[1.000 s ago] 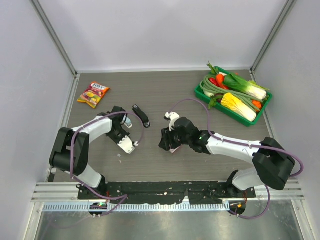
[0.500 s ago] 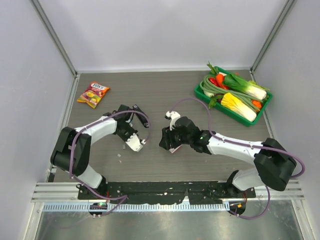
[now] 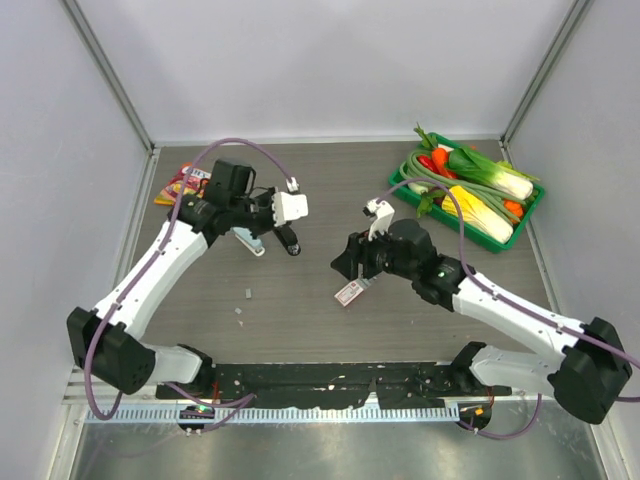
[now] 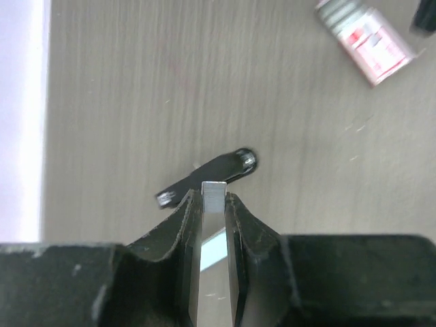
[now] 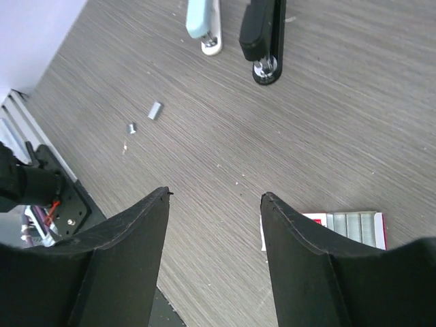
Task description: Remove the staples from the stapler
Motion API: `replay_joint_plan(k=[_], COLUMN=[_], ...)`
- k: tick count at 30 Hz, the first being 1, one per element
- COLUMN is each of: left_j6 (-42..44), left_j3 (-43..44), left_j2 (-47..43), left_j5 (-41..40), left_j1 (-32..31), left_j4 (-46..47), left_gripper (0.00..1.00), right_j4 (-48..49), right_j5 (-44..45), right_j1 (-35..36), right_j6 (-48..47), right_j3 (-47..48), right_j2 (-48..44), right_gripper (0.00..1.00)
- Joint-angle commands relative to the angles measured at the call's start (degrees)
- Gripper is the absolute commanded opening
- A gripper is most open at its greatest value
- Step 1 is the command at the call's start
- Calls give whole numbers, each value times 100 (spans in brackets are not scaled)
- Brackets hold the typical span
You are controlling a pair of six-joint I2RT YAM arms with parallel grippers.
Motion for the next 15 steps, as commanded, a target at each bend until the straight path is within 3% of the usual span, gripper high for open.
replay_joint_plan(k=[1, 7, 10, 15], left_j6=[-2991, -5487, -6308, -8277], left_j3=[825, 1435, 1636, 1147], left_j2=[-182, -252, -279, -524], left_j5=[943, 1911, 2165, 2895], left_j1=[-8, 62, 184, 431], left_j4=[-321, -15, 170, 1627], left_gripper=[23, 23, 23, 25], right_j4=[-37, 225, 200, 910], right_j5=[-372, -1198, -1471, -2208], right_j1=[-72, -90, -90, -90], right_j6=[-51, 195, 117, 388], right_j3=[339, 595, 744, 902], right_j2=[-458, -520, -643, -697], right_gripper=[62, 65, 65, 65])
